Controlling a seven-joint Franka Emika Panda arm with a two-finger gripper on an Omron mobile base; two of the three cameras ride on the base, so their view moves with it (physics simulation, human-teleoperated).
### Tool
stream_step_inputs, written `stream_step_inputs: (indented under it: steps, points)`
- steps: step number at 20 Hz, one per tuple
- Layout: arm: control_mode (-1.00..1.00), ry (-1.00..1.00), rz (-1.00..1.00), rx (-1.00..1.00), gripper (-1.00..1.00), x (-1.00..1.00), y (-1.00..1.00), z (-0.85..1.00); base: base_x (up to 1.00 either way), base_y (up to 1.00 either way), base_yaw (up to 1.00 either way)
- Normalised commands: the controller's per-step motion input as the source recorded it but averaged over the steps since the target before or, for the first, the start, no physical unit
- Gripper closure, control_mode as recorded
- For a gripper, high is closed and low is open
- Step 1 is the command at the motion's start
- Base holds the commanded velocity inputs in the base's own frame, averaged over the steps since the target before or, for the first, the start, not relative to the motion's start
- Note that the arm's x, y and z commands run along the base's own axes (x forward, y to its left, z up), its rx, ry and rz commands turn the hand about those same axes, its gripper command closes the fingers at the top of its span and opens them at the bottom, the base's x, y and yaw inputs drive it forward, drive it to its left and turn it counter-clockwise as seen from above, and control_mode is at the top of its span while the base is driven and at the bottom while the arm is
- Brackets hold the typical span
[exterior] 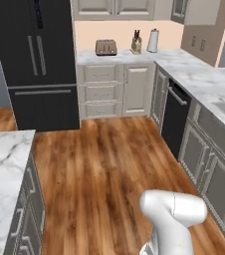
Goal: Retrieve the wine glasses from the counter and place one next to each plate.
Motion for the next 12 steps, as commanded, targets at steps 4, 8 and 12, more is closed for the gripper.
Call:
stream_step_inputs:
  steps: [4,8,12]
  points:
    - [1.0,0.0,0.0,0.0,1.0,0.0,0.0,0.0,-1.0,0.0,0.03]
    - [1.0,0.0,0.0,0.0,1.0,0.0,0.0,0.0,-1.0,-0.09,0.1]
    - [1.0,0.0,0.0,0.0,1.0,0.0,0.0,0.0,-1.0,-0.07,0.38]
